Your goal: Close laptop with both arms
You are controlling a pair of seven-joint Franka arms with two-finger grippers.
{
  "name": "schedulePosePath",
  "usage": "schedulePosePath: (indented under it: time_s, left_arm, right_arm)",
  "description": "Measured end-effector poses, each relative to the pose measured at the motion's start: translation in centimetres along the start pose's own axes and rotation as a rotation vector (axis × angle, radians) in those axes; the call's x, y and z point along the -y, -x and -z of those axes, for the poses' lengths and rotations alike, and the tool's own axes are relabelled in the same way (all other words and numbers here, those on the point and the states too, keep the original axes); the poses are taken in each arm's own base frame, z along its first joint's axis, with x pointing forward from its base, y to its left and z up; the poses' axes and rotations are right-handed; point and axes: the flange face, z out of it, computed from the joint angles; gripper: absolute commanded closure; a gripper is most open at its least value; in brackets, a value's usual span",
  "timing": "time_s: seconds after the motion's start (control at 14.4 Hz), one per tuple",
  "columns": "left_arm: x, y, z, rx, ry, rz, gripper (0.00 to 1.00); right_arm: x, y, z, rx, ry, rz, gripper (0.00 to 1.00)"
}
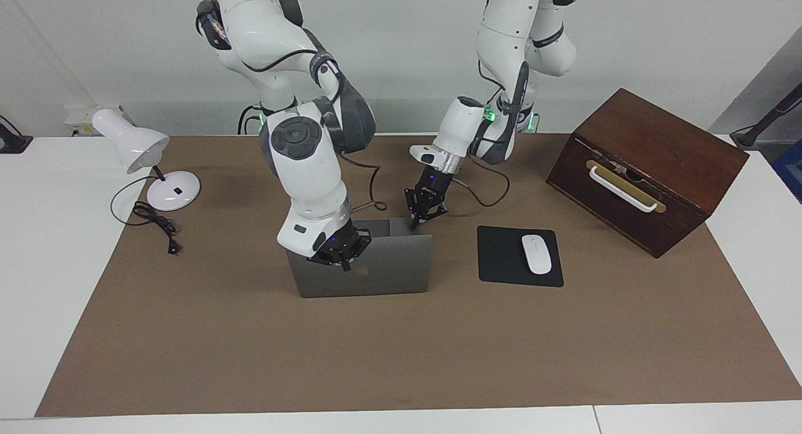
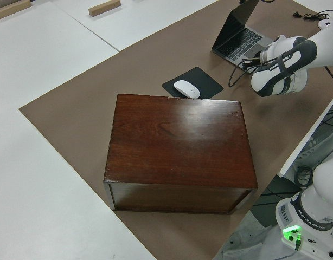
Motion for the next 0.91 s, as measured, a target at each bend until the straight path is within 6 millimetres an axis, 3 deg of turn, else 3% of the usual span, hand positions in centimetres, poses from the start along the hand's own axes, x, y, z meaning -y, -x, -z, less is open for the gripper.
schedulePosePath:
  time_s: [0.56,0.91]
  left_arm:
    - [0.0,0.2,0.0,-0.013,-0.001,-0.026,1.0]
    - [0.0,0.3,0.0,-0.017,-0.001,-0.028,1.0]
  right_arm:
    - [-0.4,2.1,-1.5,0.071,-0.06,-0.084,1.0]
    - [-0.5,3.5,-3.7,0.128,-0.05,-0.093,1.0]
